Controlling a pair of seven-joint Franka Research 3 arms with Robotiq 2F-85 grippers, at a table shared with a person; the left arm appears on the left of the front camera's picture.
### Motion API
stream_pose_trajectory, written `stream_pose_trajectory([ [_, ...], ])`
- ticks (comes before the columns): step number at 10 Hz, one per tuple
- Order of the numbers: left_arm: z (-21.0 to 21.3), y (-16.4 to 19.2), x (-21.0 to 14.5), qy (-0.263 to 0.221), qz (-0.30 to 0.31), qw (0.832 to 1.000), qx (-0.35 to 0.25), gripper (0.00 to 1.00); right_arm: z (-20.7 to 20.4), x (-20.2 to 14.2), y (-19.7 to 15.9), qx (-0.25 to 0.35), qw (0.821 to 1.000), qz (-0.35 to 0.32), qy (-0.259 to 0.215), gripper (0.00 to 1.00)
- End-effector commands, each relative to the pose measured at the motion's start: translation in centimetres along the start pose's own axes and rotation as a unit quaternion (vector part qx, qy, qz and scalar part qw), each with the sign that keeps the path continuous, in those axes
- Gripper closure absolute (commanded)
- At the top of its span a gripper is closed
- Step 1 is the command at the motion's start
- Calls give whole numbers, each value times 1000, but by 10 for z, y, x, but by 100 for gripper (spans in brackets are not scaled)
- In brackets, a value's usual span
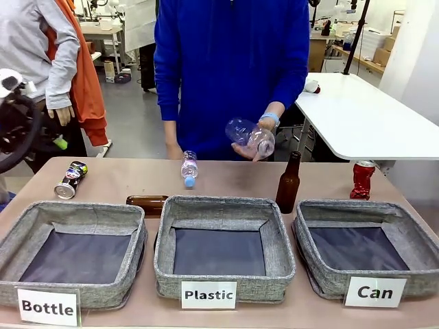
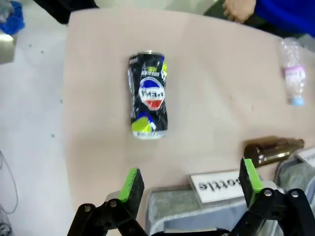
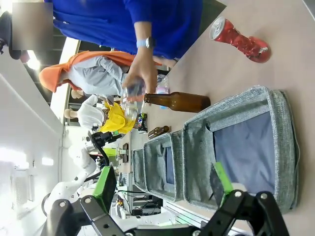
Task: Sort the can waste into the basket.
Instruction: Pick up the can waste from the table and place it in the right Fabric basket.
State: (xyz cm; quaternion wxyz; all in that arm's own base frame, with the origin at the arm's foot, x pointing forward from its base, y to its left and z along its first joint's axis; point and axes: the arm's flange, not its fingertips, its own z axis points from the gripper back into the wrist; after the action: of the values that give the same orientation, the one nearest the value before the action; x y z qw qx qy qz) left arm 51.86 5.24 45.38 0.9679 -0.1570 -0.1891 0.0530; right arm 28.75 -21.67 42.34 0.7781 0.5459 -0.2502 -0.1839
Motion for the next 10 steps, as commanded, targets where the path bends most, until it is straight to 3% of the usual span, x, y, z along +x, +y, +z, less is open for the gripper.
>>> stream_pose_trajectory([
  [1,10,15,-5,18,-1,1000,-14,0,2,3,2,8,1000,2,-2,0],
  [4,0,3,-1,5,2,1000,-2,0,2,3,2,8,1000,2,-2,0],
  [5,7,0,-16,-35,-3,999,0,0,2,3,2,8,1000,2,-2,0],
  [8,-26,-9,32,20,-12,1000,11,0,2,3,2,8,1000,2,-2,0],
  [10,-68,-5,60,83,-5,996,14,0,2,3,2,8,1000,2,-2,0],
])
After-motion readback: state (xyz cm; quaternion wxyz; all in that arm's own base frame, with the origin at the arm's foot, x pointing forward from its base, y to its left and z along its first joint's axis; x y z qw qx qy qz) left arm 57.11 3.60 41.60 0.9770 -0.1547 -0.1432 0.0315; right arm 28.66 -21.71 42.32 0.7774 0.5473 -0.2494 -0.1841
